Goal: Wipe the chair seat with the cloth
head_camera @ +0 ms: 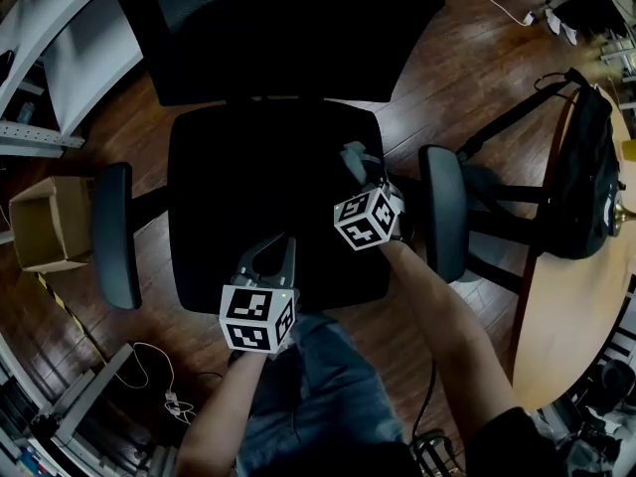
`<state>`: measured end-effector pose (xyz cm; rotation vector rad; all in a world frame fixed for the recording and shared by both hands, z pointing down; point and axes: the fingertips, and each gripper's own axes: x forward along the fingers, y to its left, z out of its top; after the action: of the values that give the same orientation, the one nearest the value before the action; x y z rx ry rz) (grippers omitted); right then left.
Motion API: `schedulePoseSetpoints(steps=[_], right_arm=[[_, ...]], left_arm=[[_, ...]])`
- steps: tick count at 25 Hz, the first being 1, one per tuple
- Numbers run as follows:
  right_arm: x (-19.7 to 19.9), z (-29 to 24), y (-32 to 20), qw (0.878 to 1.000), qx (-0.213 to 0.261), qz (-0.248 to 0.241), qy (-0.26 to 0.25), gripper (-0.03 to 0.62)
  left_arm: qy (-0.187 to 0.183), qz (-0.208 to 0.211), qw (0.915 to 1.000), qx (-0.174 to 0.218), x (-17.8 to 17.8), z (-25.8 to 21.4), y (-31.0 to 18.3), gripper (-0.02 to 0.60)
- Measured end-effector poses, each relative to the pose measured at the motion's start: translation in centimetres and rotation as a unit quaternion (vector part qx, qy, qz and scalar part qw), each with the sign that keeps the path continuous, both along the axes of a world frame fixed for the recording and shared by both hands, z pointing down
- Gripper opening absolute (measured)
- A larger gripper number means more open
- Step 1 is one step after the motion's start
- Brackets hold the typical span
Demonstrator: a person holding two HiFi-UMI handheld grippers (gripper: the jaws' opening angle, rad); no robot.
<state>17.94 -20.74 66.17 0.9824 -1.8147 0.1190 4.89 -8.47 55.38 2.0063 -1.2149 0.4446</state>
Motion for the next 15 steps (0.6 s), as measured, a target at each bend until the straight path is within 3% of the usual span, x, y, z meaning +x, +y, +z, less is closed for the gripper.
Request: schedulePoseSetpoints(steps=[15], right_arm=[[1.2, -1.1, 12.5, 1.0, 0.017, -0.002, -0.016, 0.012]], left_arm=[[-0.016, 0.034, 0.9992, 0.011, 1.0, -0.7, 9.0, -0.002]])
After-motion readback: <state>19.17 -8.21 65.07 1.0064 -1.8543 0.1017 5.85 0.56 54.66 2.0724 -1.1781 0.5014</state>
